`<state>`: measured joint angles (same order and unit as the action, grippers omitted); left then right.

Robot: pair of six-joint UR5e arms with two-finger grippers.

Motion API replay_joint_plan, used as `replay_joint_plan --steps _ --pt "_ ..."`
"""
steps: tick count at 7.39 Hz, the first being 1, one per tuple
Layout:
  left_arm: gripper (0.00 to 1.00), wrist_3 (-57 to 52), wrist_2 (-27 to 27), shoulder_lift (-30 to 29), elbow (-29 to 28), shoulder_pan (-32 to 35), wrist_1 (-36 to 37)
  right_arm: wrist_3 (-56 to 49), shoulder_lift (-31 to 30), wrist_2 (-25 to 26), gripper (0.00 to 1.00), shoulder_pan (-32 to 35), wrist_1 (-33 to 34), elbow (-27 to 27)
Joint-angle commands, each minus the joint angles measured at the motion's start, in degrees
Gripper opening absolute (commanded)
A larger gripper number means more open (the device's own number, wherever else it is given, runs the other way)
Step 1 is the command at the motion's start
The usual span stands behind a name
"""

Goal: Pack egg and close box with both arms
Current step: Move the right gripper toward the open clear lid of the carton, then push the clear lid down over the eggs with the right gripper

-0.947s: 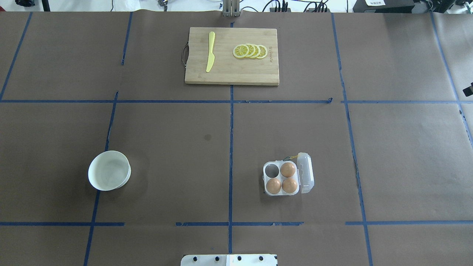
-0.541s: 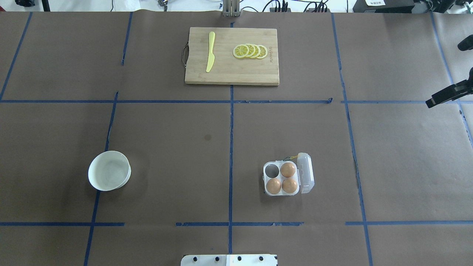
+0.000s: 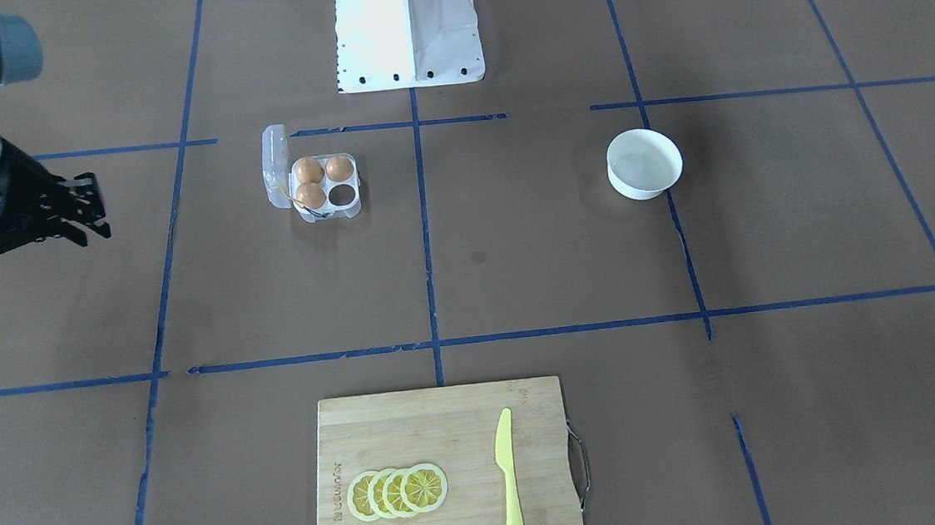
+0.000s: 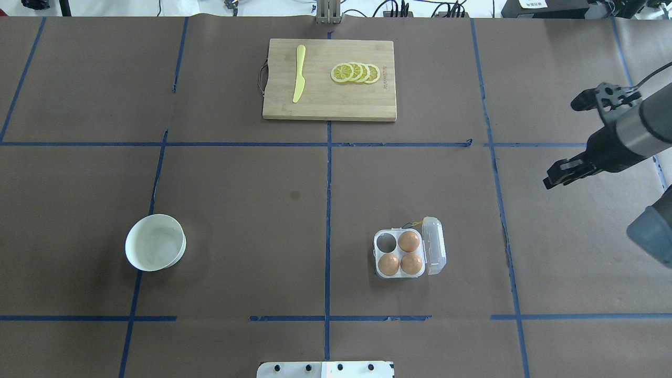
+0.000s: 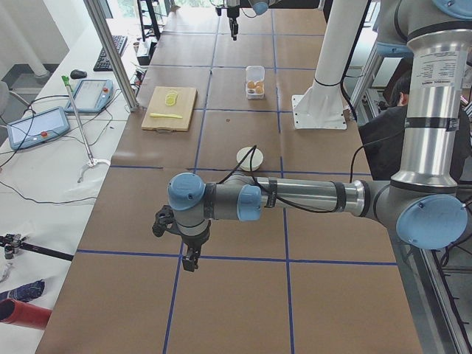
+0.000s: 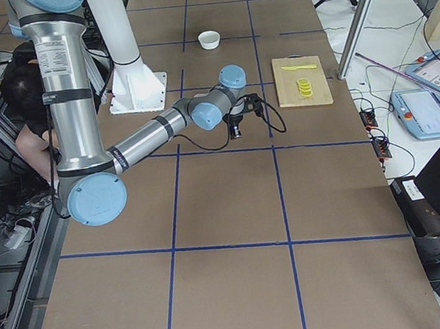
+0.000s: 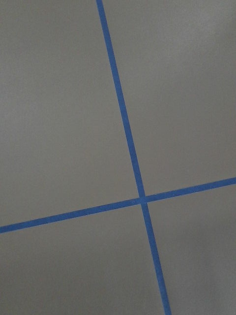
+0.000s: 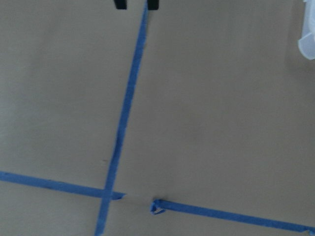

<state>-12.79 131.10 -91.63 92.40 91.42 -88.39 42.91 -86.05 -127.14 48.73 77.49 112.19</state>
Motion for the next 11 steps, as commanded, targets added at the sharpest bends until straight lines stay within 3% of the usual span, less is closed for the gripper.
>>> replay_joint_plan --steps 1,2,3,4,7,8,11 --pt "1.0 0.0 0.2 -0.6 0.6 0.0 0.0 12.0 5.3 6.8 0.0 -11.8 0.0 1.3" --pt "1.0 0.0 2.5 -0.9 0.3 0.0 -0.1 16.9 8.1 10.6 0.0 -16.2 0.2 1.3" --pt "1.0 0.0 3.0 -0.9 0.4 0.0 -0.1 20.2 11.6 11.0 0.0 -18.4 0.2 1.2" --pt "1.0 -0.1 3.0 -0.8 0.7 0.0 0.0 21.9 14.0 11.0 0.0 -19.0 0.3 1.2" --pt "1.0 -0.2 3.1 -0.9 0.7 0.0 -0.1 20.9 13.4 10.2 0.0 -15.6 0.6 1.2" --pt "1.0 -0.2 3.0 -1.2 0.7 0.0 -0.2 18.6 10.9 10.1 0.0 -13.0 0.6 1.4" --pt "1.0 0.0 2.1 -0.6 -0.2 0.0 0.1 -8.0 -0.7 3.8 0.0 1.7 0.7 -0.1"
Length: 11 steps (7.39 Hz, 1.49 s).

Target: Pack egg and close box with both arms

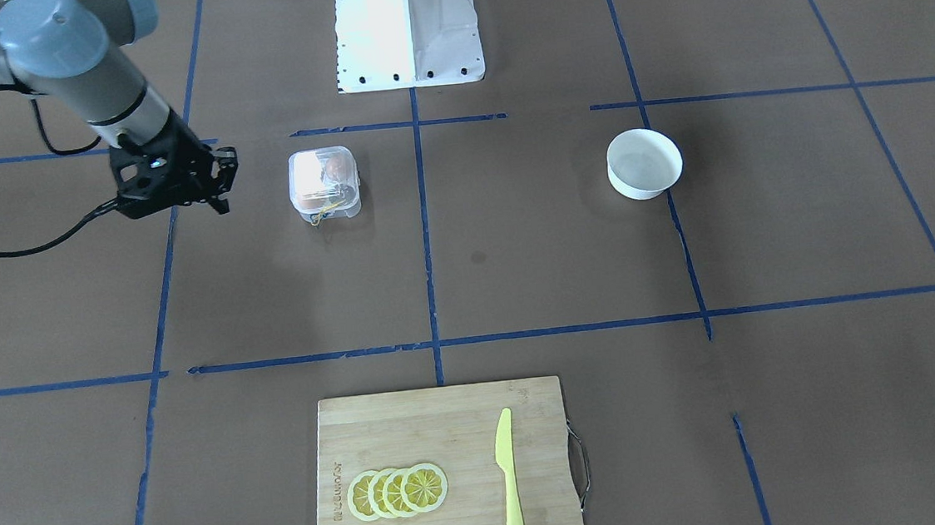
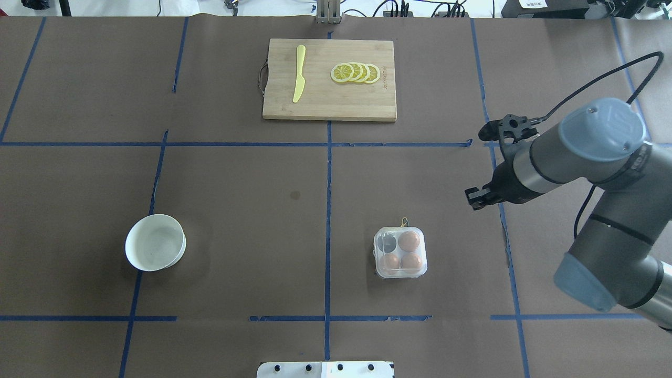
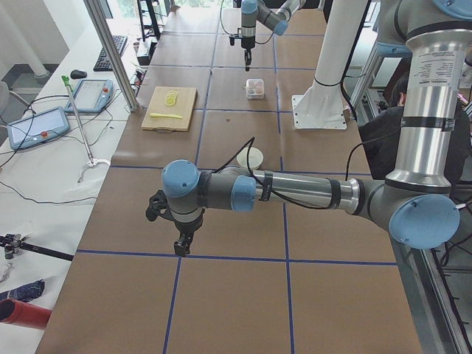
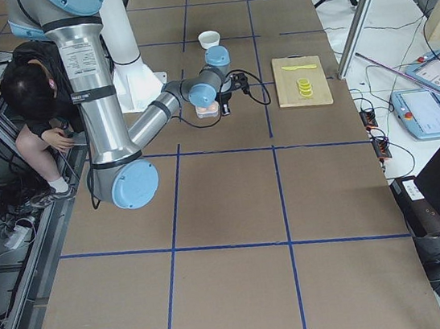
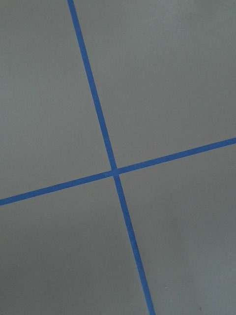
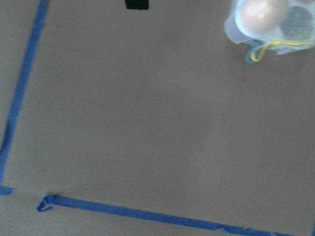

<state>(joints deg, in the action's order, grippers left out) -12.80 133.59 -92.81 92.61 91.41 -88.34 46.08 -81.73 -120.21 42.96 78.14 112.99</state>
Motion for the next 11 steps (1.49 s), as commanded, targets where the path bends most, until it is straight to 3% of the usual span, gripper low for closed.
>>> replay_joint_plan --steps 1,2,3,4,5,10,11 --pt "1.0 0.1 -2.5 0.6 -0.4 0.0 0.0 -19.5 -7.8 -6.4 0.0 13.3 0.2 -2.8" --pt "1.0 0.2 -3.2 0.6 -0.2 0.0 0.0 -27.5 -10.2 -7.4 0.05 19.0 0.1 -5.5" --pt "1.0 -0.2 -3.2 0.6 0.2 0.0 -0.2 -34.2 -12.0 -7.5 0.24 23.9 0.0 -8.5" --pt "1.0 -0.1 -3.2 0.5 0.3 0.0 -0.2 -40.2 -12.9 -7.7 0.53 28.5 -0.1 -11.4" --pt "1.0 -0.1 -3.2 0.5 0.9 0.0 -0.1 -42.6 -13.7 -8.2 1.0 32.3 0.1 -12.8" --pt "1.0 0.0 -3.1 1.1 0.3 -0.1 -0.2 -42.0 -15.7 -7.8 1.0 41.2 -0.5 -21.7" --pt "1.0 -0.1 -2.9 1.8 0.3 -0.1 -0.1 -42.1 -15.2 -10.6 1.0 41.4 0.1 -21.4"
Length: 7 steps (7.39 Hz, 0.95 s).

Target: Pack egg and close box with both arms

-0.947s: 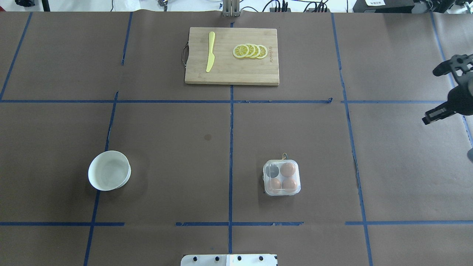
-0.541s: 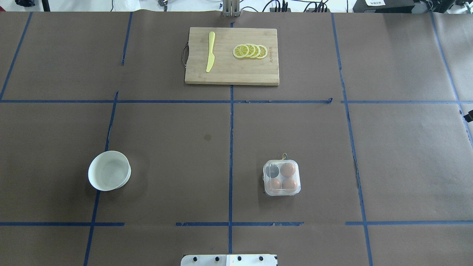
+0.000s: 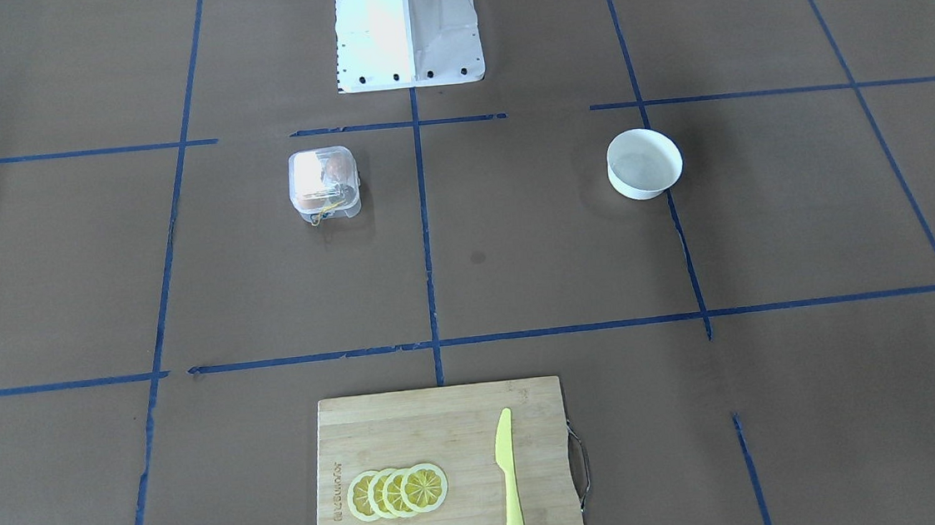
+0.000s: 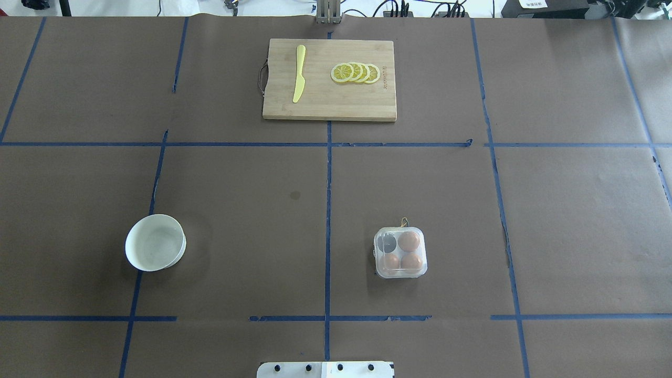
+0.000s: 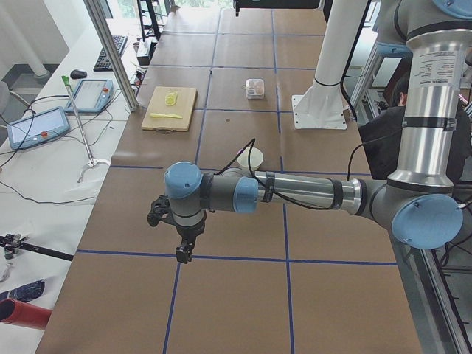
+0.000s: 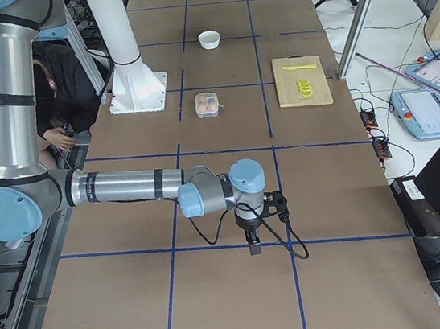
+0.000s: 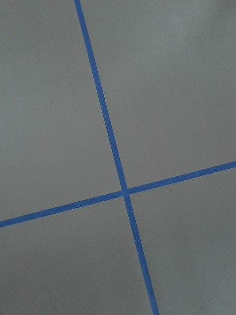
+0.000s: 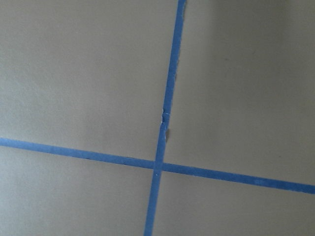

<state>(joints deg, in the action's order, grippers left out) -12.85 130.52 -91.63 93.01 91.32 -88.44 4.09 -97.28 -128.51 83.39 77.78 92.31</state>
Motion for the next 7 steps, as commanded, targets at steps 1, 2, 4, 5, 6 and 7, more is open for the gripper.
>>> replay_joint_plan --steps 1,2,4,5,6,7 --pt "1.0 -0.1 0.4 0.6 0.0 0.0 0.1 -0.1 1.1 -6.5 1.0 2.5 0.6 -0.7" --pt "1.0 -0.1 0.4 0.6 -0.1 0.0 0.1 -0.7 1.2 -6.9 1.0 4.2 2.6 -0.4" --pt "1.0 0.0 0.4 0.7 -0.1 0.0 0.2 -0.8 0.7 -6.6 1.0 4.0 6.0 3.0" --pt "1.0 0.0 0.4 0.7 0.0 0.0 0.4 -0.7 -0.3 -4.8 1.0 4.3 7.1 3.6" --pt "1.0 -0.1 0.4 0.6 0.1 0.0 0.5 -0.7 -0.4 -0.3 1.0 4.2 6.9 3.7" --pt "1.0 -0.2 0.4 0.6 0.1 0.0 0.6 -0.7 -0.6 -0.1 1.0 4.2 6.9 3.2"
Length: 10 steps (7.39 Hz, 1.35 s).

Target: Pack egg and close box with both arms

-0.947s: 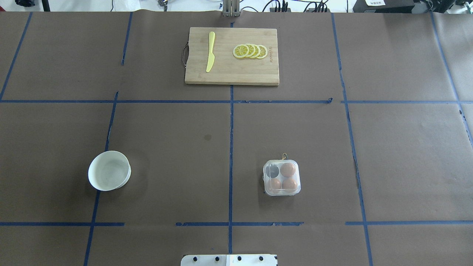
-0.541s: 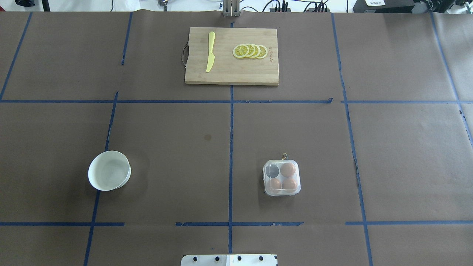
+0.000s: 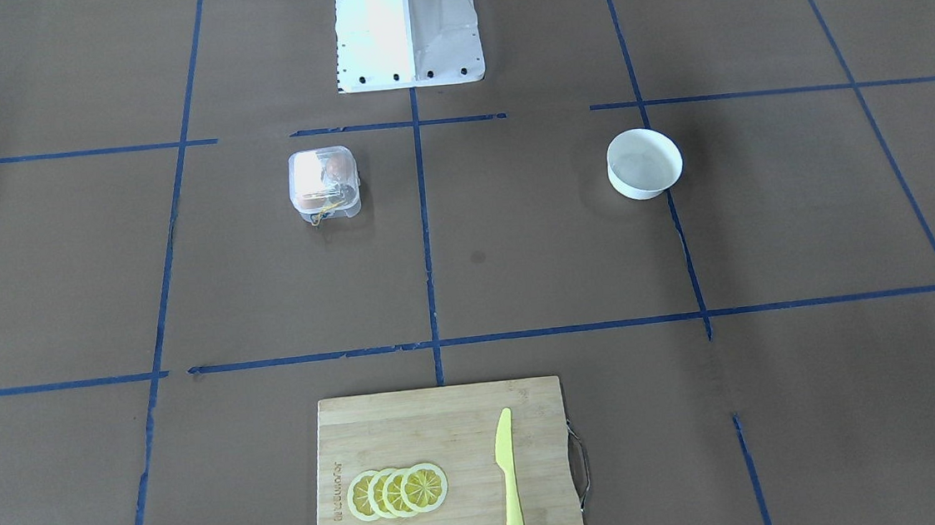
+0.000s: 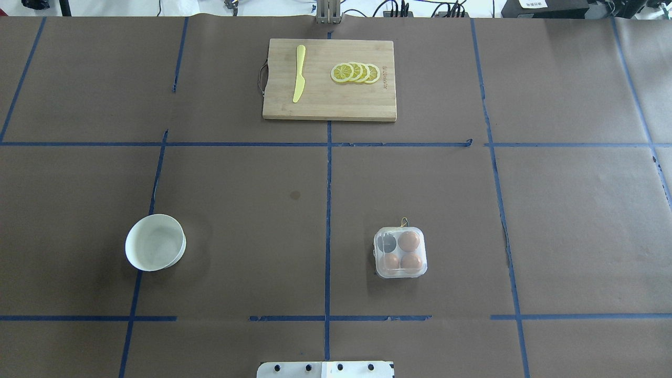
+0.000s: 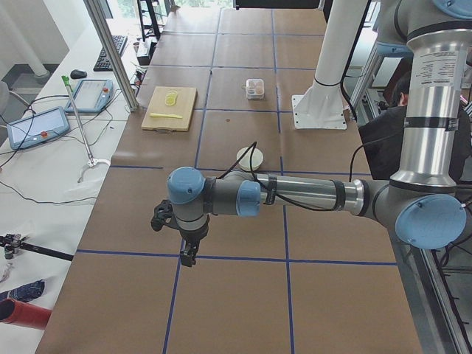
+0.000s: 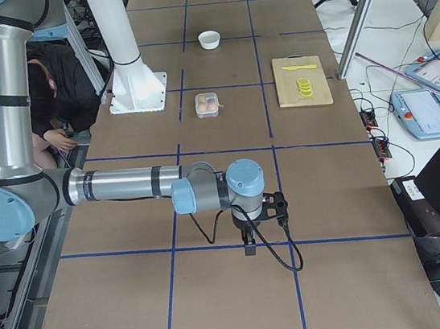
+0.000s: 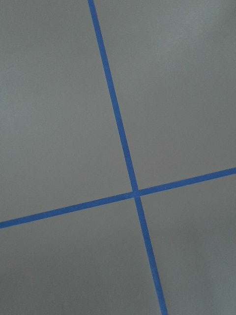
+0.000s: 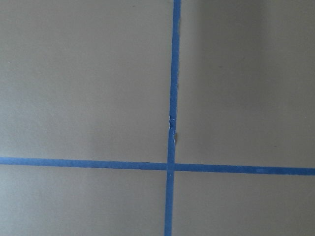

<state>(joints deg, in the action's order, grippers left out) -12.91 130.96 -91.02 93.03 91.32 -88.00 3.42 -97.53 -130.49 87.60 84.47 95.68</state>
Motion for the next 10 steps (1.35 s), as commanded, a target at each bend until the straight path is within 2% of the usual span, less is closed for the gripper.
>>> replay_joint_plan --steps 1,10 --pt "1.0 -0.1 0.1 0.0 0.1 0.0 0.2 0.0 -0.7 1.6 1.0 0.0 0.0 -0.2" --pt "1.0 0.0 0.1 0.9 0.3 0.0 0.0 0.3 -1.1 0.2 1.0 -0.1 0.0 -0.2"
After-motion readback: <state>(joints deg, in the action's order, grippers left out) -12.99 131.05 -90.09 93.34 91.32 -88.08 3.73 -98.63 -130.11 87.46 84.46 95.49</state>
